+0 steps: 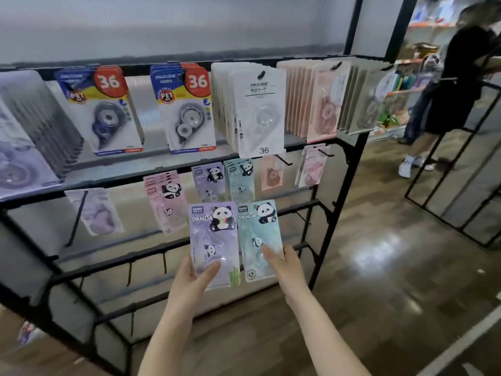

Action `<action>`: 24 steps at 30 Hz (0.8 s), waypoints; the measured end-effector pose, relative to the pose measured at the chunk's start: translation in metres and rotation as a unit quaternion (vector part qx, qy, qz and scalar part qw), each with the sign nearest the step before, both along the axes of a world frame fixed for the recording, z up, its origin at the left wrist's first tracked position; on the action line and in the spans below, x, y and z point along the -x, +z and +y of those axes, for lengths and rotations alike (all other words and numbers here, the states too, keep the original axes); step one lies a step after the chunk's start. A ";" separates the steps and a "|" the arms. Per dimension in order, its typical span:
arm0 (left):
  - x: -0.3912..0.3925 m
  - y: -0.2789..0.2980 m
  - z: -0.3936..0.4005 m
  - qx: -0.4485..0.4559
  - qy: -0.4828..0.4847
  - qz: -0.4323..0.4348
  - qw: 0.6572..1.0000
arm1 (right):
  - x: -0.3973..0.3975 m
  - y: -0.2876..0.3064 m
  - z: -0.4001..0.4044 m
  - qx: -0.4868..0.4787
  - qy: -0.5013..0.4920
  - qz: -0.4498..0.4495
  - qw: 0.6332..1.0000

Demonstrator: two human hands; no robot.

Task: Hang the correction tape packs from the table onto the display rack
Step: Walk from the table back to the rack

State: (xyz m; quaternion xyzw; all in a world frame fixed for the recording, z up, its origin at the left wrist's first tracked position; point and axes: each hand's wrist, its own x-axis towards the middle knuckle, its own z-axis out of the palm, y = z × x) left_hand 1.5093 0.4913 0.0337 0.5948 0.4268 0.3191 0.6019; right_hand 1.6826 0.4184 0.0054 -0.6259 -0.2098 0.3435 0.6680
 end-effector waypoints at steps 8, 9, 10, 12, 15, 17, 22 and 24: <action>-0.031 -0.009 0.044 -0.002 0.006 -0.013 1.000 | -0.057 -0.001 0.083 0.019 -0.008 -0.092 0.995; -0.035 -0.012 0.051 -0.007 0.007 -0.012 1.000 | -0.063 -0.002 0.091 0.026 -0.013 -0.093 0.995; -0.039 -0.014 0.058 -0.010 0.009 -0.009 1.000 | -0.067 -0.005 0.099 0.030 -0.020 -0.089 0.995; -0.048 -0.020 0.070 -0.017 0.012 -0.004 1.000 | -0.073 -0.014 0.113 0.047 -0.031 -0.092 0.994; -0.061 -0.027 0.083 -0.028 0.022 0.004 0.999 | -0.074 -0.027 0.126 0.046 -0.016 -0.108 0.993; -0.067 -0.033 0.091 -0.033 0.028 -0.002 0.999 | -0.076 -0.031 0.135 0.039 -0.012 -0.109 0.993; -0.080 -0.046 0.112 -0.044 0.026 -0.023 0.998 | -0.096 -0.047 0.177 0.101 0.003 -0.083 0.991; -0.086 -0.049 0.120 -0.049 0.012 -0.029 0.998 | -0.103 -0.051 0.192 0.140 0.014 -0.037 0.989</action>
